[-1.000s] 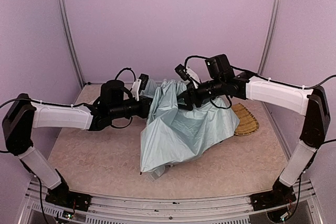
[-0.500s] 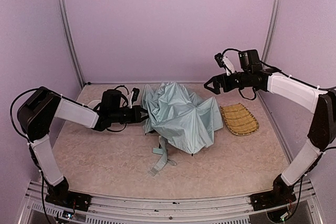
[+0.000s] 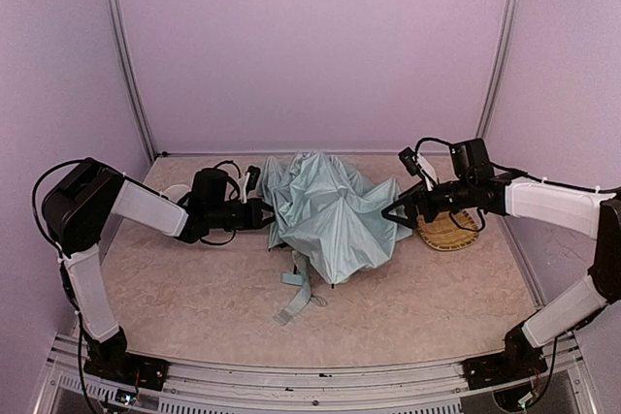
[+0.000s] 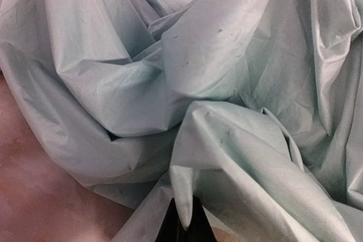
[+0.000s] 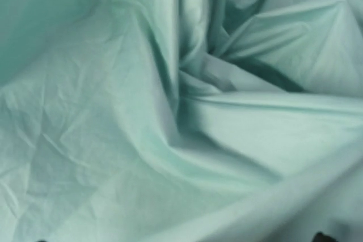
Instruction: Put away the umbrella
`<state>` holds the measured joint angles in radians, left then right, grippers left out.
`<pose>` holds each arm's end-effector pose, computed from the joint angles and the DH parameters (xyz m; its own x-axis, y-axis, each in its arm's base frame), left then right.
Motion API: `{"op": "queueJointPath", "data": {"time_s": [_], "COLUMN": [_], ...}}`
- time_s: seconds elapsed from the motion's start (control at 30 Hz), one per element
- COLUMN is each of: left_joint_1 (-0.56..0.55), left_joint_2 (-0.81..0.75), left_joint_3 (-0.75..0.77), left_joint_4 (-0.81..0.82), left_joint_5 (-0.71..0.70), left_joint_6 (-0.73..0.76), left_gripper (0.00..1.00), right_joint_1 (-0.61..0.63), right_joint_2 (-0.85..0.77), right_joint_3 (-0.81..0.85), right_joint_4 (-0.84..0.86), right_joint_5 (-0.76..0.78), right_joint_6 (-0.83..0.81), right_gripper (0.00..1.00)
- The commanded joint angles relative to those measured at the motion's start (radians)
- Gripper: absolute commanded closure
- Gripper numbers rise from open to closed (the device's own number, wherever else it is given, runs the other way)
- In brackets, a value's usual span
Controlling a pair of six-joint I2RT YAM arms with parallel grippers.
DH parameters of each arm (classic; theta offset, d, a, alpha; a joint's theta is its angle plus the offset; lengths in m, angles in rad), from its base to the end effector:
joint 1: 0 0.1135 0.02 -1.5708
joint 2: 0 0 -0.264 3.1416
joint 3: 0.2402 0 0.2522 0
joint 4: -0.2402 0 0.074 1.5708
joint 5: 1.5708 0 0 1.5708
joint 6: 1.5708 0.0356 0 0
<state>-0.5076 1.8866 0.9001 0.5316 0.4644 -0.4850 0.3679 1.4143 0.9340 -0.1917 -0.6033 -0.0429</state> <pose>0.3263 -0.1997 0.1467 -0.7062 -0.0842 -0.7030 0.5165 0.6178 -0.5929 0.2770 0.1284 0.2500 -0.5499 -0.2498 -0.7970 -0.7347 0.5985 0.3193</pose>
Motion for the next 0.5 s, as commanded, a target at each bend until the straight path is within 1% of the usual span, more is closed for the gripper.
{"op": "queueJointPath", "data": {"time_s": [0.0, 0.07, 0.13, 0.2, 0.3, 0.47], "left_joint_1": [-0.006, -0.039, -0.07, -0.093, -0.106, -0.126], "left_joint_2": [0.028, 0.026, 0.026, 0.03, 0.043, 0.067], "left_joint_3": [0.054, 0.073, 0.096, 0.114, 0.126, 0.134], "left_joint_4": [0.02, 0.017, 0.014, 0.039, 0.095, 0.209], "left_joint_5": [0.005, 0.003, 0.001, 0.011, 0.041, 0.137], "left_joint_6": [0.059, 0.097, 0.141, 0.158, 0.15, 0.107], "left_gripper": [1.0, 1.0, 1.0, 1.0, 1.0, 1.0], "right_joint_1": [0.005, 0.023, 0.074, 0.145, 0.229, 0.289], "right_joint_2": [0.133, 0.227, 0.322, 0.401, 0.49, 0.572], "right_joint_3": [-0.006, 0.037, 0.128, 0.264, 0.396, 0.508], "right_joint_4": [0.225, 0.368, 0.441, 0.441, 0.456, 0.483], "right_joint_5": [-0.115, -0.173, -0.225, -0.231, -0.212, -0.121], "right_joint_6": [0.075, 0.13, 0.148, 0.11, 0.075, 0.088], "right_gripper": [0.0, 0.0, 0.0, 0.0, 0.0, 0.0]}}
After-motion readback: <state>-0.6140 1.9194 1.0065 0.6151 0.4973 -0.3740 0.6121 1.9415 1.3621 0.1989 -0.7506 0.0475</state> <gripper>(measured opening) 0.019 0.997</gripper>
